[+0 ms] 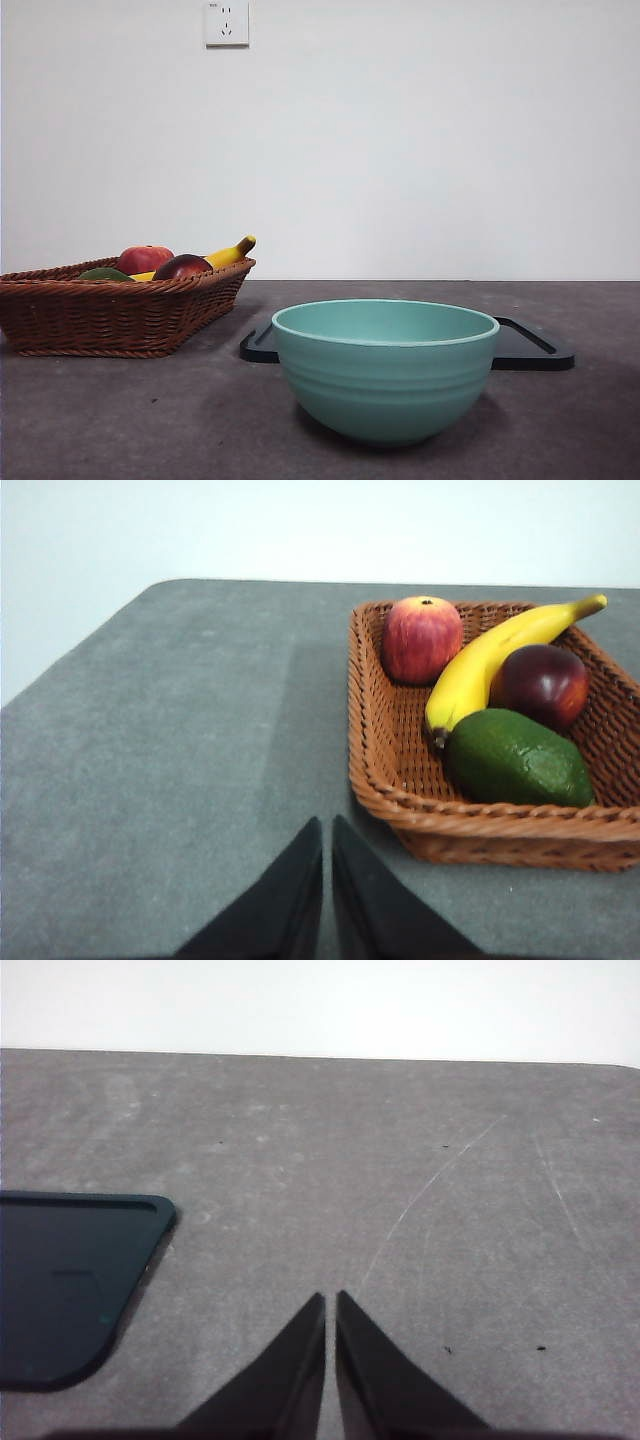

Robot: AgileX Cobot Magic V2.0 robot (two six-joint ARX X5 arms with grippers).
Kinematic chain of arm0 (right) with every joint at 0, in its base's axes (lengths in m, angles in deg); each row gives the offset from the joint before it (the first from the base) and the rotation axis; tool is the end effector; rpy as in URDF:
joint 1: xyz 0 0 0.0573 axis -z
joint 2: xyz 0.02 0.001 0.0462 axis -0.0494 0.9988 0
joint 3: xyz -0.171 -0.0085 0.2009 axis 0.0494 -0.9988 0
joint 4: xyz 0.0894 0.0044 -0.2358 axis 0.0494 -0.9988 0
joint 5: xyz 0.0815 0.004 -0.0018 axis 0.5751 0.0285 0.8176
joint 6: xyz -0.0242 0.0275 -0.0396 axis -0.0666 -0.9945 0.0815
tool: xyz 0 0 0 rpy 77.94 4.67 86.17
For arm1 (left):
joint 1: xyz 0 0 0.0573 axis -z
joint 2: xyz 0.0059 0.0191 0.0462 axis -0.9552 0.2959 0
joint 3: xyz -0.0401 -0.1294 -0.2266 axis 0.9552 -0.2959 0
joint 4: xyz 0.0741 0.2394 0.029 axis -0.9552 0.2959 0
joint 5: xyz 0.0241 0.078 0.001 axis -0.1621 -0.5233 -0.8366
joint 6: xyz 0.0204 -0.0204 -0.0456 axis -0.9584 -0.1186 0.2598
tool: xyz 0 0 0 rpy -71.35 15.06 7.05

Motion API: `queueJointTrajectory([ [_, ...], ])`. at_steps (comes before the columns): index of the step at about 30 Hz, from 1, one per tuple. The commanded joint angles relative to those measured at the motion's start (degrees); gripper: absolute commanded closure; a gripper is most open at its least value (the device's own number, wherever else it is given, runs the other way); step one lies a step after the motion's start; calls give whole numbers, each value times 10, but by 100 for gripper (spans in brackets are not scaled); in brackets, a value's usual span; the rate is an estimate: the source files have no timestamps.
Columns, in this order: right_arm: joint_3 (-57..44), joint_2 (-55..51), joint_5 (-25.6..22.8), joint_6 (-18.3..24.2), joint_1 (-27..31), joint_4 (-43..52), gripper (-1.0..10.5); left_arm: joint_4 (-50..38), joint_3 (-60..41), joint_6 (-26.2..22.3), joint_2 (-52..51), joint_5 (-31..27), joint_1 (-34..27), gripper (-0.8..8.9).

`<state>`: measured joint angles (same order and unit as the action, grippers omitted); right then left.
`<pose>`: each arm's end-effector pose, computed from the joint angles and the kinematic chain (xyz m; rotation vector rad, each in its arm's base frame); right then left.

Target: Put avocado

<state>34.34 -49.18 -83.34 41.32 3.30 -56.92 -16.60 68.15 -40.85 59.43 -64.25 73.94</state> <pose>0.0961 -0.0017 0.1532 0.0289 0.1488 -0.0360 0.0951 -0.0005 0.1583 -0.0049 0.1377 0.0253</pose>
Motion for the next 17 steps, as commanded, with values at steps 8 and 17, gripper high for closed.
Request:
queueJointTrajectory([
  [8, 52, -1, -4, -89, 1, 47, 937, -53, 53, 44, 0, 2, -1, 799],
  [17, 185, 33, 1, -116, 1, -32, 937, -43, 168, 97, 24, 2, -1, 799],
])
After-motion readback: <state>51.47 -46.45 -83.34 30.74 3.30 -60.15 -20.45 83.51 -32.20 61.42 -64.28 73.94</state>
